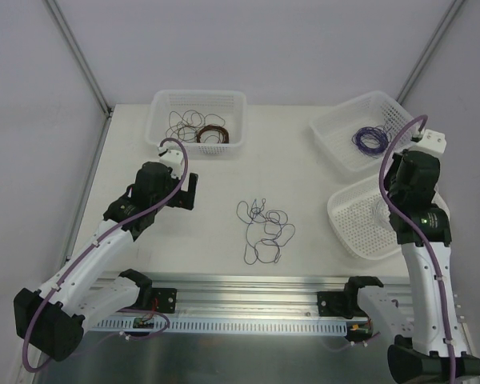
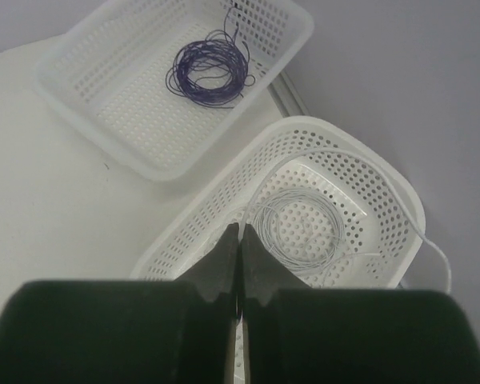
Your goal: Untangle the cables
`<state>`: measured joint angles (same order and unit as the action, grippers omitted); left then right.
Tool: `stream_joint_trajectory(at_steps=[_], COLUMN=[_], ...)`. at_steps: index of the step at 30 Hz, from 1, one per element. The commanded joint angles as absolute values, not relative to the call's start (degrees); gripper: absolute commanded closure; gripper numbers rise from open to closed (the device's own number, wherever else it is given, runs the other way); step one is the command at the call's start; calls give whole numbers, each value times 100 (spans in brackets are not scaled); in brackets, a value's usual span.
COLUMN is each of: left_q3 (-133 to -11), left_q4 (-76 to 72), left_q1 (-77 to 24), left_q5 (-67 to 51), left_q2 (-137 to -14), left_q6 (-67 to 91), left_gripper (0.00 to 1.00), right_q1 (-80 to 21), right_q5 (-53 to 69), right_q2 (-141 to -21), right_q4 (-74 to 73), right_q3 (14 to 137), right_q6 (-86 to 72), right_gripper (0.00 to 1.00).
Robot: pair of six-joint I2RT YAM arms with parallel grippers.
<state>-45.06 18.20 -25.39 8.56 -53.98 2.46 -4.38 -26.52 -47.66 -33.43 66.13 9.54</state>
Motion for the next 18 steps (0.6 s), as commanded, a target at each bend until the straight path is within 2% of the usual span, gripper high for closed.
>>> stream_joint_trajectory(at_steps=[1,11,18], left_q3=[-4474,-4474,-4482], left_q4=[1652,1670,1661], left_q1=[-2505,-2505,-2505], left_q5=[1037,1072,1028], left_q2=[-5379,-5396,-5440], left_q6=[176,123,114], left_gripper=[1,1,1], right_q1=[-18,1800,1942], right_q5=[-2032,560,967], right_q2=[-4807,-5624,-6749], right_q4=[-2918,-2057,-2100], right_q3=[6145,4606,4517], right_q6=[423,-1028,-1318], right_gripper=[99,99,99])
